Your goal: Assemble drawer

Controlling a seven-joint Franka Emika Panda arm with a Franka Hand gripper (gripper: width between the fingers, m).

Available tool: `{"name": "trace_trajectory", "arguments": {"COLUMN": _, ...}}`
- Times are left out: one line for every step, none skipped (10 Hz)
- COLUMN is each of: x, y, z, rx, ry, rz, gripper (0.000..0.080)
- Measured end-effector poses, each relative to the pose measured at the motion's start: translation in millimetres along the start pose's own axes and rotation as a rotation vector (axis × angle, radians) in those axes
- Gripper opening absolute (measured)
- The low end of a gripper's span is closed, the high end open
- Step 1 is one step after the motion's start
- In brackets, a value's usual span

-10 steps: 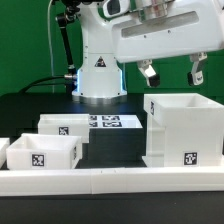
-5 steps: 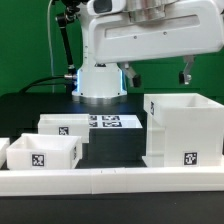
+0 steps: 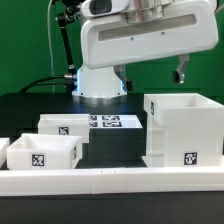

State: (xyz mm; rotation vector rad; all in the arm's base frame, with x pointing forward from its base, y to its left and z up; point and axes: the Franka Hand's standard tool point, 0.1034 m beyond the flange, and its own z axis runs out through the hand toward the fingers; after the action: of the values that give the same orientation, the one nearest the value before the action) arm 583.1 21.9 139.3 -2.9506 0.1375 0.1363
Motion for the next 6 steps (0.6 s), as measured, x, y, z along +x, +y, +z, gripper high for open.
{"name": "trace_trajectory", "arguments": {"x": -2.6, "y": 20.9, "z": 0.4, "rx": -0.021, "ry": -0.003, "rz": 0.016, "gripper": 0.0649}}
{"name": "trace_trajectory", "arguments": {"x": -2.2, "y": 35.6, "z": 3.3, "rx": -0.051, "ry": 0.021, "rz": 0.017, "gripper": 0.0649}}
{"name": "trace_trajectory", "arguments": {"x": -1.9, "y": 44.5, "z": 6.7, "rx": -0.063, "ry": 0.064, "rz": 0.027, "gripper": 0.0649}}
{"name": "trace_trajectory", "arguments": {"x": -2.9, "y": 54.3, "z": 12.3, "rx": -0.075, "ry": 0.098, "rz": 0.038, "gripper": 0.0649}}
{"name": "trace_trajectory", "arguments": {"x": -4.8, "y": 65.1, "z": 19.0, "rx": -0.081, "ry": 0.093, "rz": -0.011, "gripper": 0.0649}}
{"name": "trace_trajectory", "arguments": {"x": -3.0, "y": 72.1, "z": 22.4, "rx": -0.079, "ry": 0.086, "rz": -0.035, "gripper": 0.0649}}
